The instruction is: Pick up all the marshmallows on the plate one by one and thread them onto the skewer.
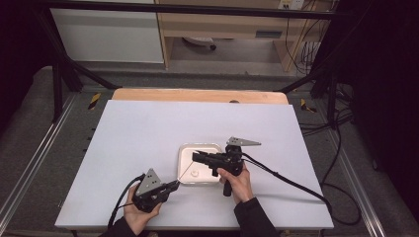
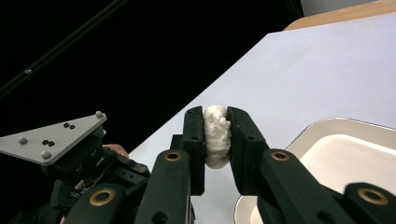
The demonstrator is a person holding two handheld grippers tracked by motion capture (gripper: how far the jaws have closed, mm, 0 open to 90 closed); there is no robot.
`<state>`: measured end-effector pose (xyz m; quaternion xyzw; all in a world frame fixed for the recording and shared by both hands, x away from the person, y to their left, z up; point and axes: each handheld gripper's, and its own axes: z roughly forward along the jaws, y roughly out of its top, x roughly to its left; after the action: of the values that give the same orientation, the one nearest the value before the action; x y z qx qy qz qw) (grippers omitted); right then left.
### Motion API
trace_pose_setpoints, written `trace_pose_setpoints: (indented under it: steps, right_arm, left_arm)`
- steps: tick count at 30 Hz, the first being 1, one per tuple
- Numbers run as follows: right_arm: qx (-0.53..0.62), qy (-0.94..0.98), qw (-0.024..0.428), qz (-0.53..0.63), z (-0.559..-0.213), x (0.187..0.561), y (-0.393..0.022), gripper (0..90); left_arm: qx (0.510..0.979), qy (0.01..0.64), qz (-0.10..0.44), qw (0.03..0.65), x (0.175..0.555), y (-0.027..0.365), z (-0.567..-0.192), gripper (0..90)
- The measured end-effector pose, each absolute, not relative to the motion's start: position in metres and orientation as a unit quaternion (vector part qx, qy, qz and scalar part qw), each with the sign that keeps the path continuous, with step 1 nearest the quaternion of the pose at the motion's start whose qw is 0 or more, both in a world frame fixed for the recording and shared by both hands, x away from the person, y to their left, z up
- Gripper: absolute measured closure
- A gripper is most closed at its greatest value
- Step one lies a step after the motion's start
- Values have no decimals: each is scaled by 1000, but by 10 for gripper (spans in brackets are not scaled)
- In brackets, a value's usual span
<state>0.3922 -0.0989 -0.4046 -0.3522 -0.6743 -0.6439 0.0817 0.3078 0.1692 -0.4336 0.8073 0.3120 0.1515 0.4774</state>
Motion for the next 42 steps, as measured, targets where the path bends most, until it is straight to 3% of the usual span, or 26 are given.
trace_pose_setpoints:
  steps: [42]
  right_arm:
    - [-331,-685,84,-644,-415,382,-93,810]
  left_arm:
    - [815,302,161,468,308,164,-437,888]
